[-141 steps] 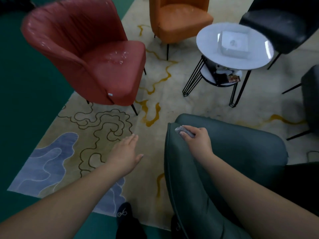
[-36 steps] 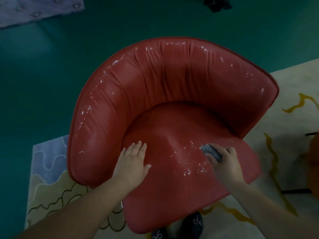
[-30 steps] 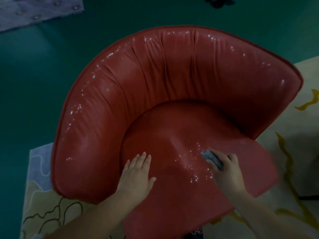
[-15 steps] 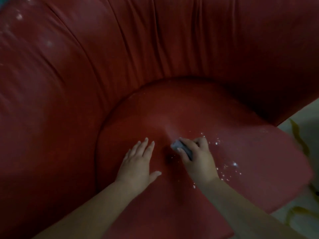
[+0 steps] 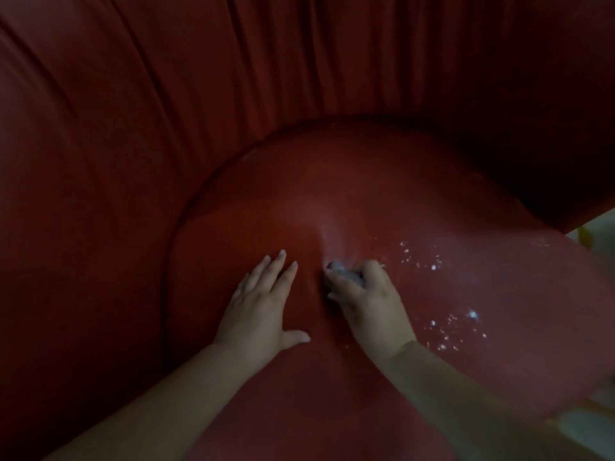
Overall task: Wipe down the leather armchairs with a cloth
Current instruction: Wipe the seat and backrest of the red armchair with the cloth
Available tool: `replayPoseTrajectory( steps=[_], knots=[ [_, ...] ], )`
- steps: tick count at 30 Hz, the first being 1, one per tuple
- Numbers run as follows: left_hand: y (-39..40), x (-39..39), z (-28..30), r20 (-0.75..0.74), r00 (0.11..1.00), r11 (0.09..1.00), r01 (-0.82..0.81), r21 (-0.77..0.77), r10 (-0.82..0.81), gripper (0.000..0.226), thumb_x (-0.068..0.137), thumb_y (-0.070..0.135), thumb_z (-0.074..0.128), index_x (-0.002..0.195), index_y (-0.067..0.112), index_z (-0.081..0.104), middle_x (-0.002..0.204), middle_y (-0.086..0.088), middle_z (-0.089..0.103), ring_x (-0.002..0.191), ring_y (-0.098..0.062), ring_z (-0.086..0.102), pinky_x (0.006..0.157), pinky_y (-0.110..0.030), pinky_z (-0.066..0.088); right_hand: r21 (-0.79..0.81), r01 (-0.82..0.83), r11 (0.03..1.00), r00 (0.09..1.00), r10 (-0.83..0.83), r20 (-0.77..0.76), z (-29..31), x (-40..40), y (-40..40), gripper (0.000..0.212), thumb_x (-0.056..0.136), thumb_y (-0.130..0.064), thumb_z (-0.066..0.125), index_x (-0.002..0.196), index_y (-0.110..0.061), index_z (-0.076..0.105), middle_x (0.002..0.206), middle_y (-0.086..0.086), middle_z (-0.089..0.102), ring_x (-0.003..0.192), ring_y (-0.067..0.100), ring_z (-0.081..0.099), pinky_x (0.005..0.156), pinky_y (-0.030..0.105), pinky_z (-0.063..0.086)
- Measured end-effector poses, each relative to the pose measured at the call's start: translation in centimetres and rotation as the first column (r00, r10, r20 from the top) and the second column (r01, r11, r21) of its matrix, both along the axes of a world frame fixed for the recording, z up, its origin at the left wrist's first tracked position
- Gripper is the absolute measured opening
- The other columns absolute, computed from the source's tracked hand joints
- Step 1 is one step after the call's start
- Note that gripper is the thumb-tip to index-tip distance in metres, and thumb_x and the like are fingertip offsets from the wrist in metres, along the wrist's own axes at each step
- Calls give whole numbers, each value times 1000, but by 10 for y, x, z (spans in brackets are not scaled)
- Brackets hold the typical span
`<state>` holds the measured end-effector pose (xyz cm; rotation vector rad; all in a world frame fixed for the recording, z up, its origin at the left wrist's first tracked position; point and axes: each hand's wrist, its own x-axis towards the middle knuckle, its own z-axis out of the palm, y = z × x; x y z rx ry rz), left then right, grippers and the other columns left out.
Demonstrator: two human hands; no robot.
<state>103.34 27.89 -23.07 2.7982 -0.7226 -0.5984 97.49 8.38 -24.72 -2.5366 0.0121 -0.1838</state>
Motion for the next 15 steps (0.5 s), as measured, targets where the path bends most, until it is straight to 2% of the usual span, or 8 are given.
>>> replayPoseTrajectory(
  steps=[1, 2, 4, 6, 9, 10, 12, 15],
  knots=[
    [-1, -1, 0, 1, 1000, 1000, -9, -6, 9, 117, 66, 68, 69, 153, 32, -2, 159, 13, -18, 145, -8, -17, 115, -33, 0, -29, -46, 998, 999, 45, -29, 1, 0, -8, 34, 83, -14, 71, 117, -18, 67, 91, 8, 51, 76, 24, 55, 62, 29, 50],
    [-2, -1, 0, 3, 1000, 1000, -12, -9, 12, 117, 67, 68, 69, 153, 32, -2, 159, 13, -18, 145, -8, -17, 115, -32, -1, -59, -26, 998, 998, 23, -53, 0, 6, -21, 32, 83, -14, 71, 115, -18, 68, 89, 9, 51, 76, 28, 56, 62, 33, 51],
    [-3, -2, 1, 7, 1000, 1000, -13, -6, 13, 116, 67, 69, 68, 153, 32, -2, 159, 12, -18, 144, -8, -17, 115, -32, -2, -71, 151, 986, 988, -152, -7, -1, 20, -51, 27, 83, -12, 72, 109, -16, 71, 88, 11, 50, 78, 31, 56, 66, 35, 51],
    [-7, 0, 1, 10, 1000, 1000, -5, 3, 5, 117, 66, 69, 68, 152, 32, -2, 159, 12, -19, 144, -9, -18, 117, -34, -1, -10, 189, 982, 980, -188, 63, 3, 33, -58, 28, 83, -12, 72, 111, -15, 70, 92, 10, 51, 81, 30, 56, 70, 31, 49],
    [-14, 5, 1, -3, 1000, 1000, -8, -7, 8, 119, 65, 69, 69, 152, 33, -2, 158, 13, -19, 142, -5, -19, 118, -35, 1, -61, -137, 989, 990, 138, 2, 2, 35, -40, 30, 88, -21, 67, 118, -21, 66, 100, 9, 55, 86, 29, 56, 74, 37, 52],
    [-17, 6, 1, -5, 1000, 1000, -16, -20, 16, 118, 65, 69, 70, 152, 33, -2, 158, 14, -18, 142, -5, -19, 118, -35, 2, -137, -178, 974, 984, 180, -1, -2, 36, -44, 27, 87, -23, 67, 115, -25, 67, 101, 9, 56, 86, 29, 57, 74, 42, 52],
    [-20, 9, 1, 6, 1000, 999, -24, -38, 24, 117, 65, 69, 70, 153, 33, 1, 158, 15, -16, 143, -5, -17, 118, -35, 3, -206, -10, 979, 999, 17, 29, -8, 41, -72, 17, 86, -28, 67, 103, -31, 69, 100, 8, 59, 88, 30, 58, 76, 45, 52],
    [-22, 14, 0, 2, 1000, 999, -24, -24, 24, 118, 64, 69, 70, 153, 33, 1, 159, 14, -16, 143, -5, -17, 116, -33, 1, -195, 253, 948, 967, -244, 69, -10, 50, -93, 21, 85, -19, 70, 106, -22, 70, 96, 13, 55, 86, 34, 56, 73, 44, 53]
  ],
)
